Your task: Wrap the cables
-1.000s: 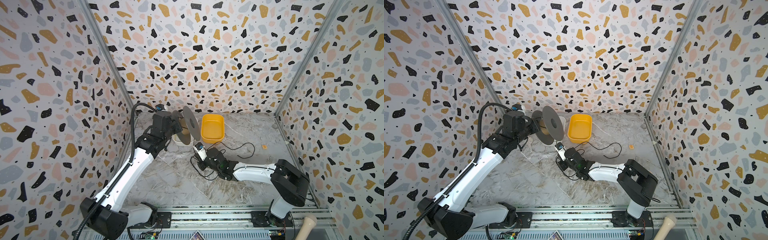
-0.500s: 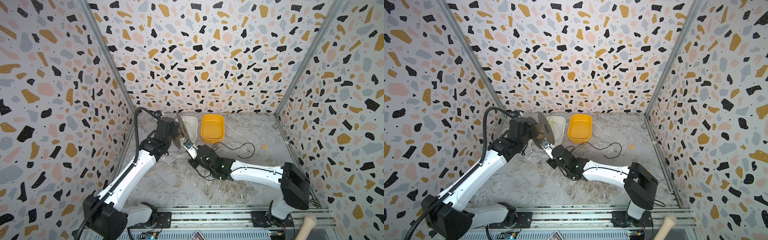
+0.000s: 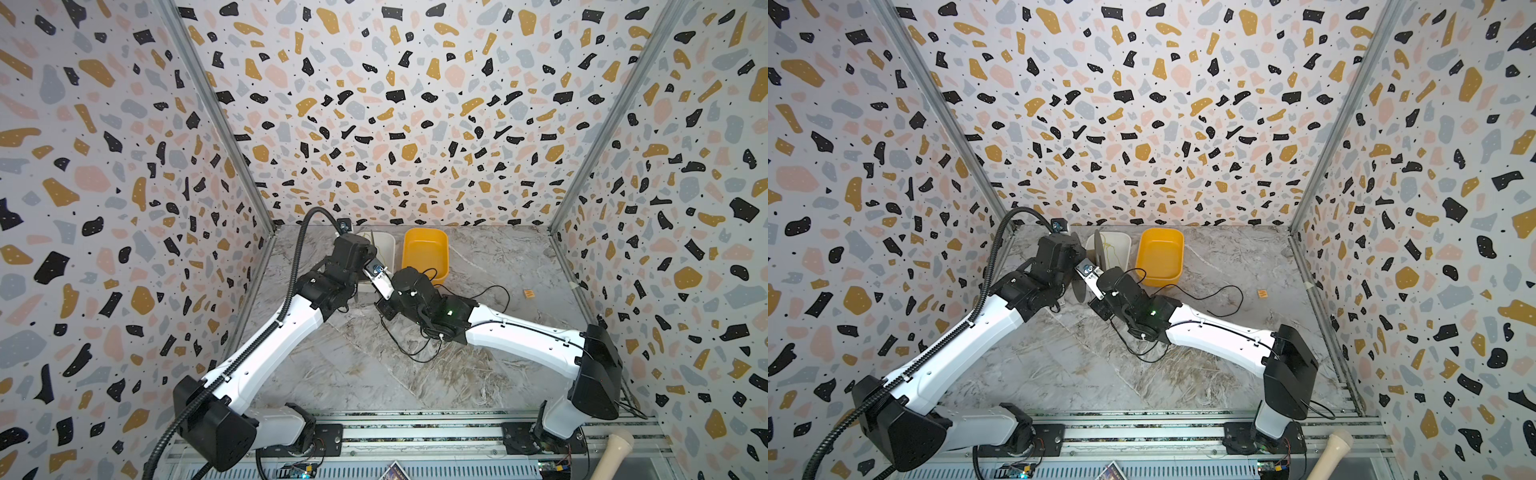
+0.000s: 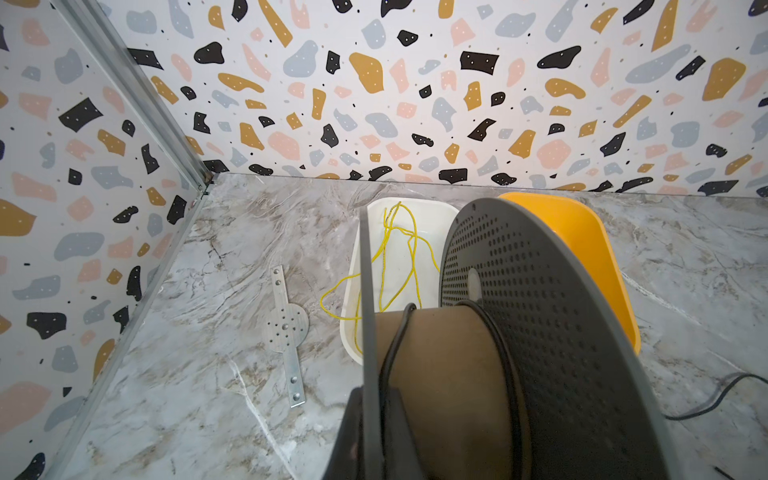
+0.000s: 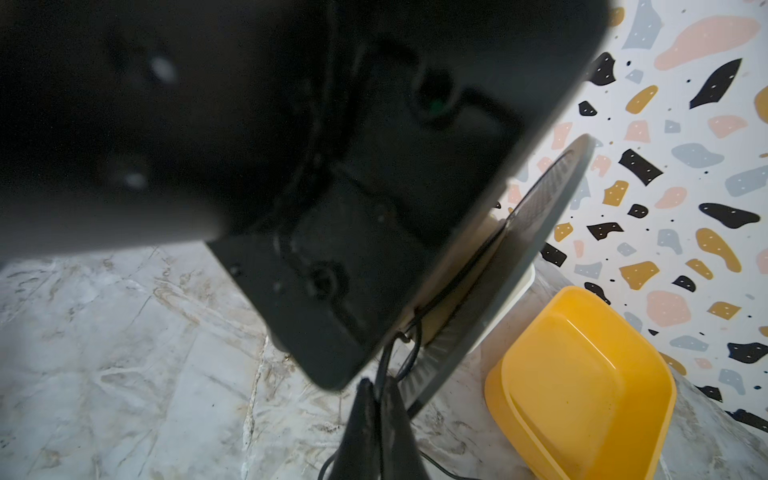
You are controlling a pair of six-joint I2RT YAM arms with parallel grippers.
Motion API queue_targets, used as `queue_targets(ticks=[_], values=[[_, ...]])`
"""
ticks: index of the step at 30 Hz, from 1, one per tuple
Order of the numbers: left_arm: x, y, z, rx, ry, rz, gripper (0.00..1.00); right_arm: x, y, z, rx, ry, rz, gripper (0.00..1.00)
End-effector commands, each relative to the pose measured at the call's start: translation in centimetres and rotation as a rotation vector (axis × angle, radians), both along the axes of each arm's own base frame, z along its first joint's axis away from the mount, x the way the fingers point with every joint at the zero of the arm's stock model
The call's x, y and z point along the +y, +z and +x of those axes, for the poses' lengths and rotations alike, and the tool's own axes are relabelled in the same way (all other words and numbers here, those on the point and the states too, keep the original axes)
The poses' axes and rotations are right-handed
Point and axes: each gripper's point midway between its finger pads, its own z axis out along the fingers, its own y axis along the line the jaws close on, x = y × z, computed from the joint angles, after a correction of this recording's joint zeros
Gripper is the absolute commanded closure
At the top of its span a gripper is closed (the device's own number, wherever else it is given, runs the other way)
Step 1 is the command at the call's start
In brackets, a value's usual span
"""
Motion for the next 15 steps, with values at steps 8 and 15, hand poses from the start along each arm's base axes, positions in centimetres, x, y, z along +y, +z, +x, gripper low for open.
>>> queue_targets(ticks=[8,15], values=[[-0.8,1.3,-0.9,0.01,-0.091,0.039,1.0,-4.6,2.4,4.2,-0.031,-0.211,0.027,1.0],[-1.4,1.2,-0.7,0.024,-0.109,0.042,1.0,-5.1,3.4,3.1,-0.068,-0.181,0.094,0.99]])
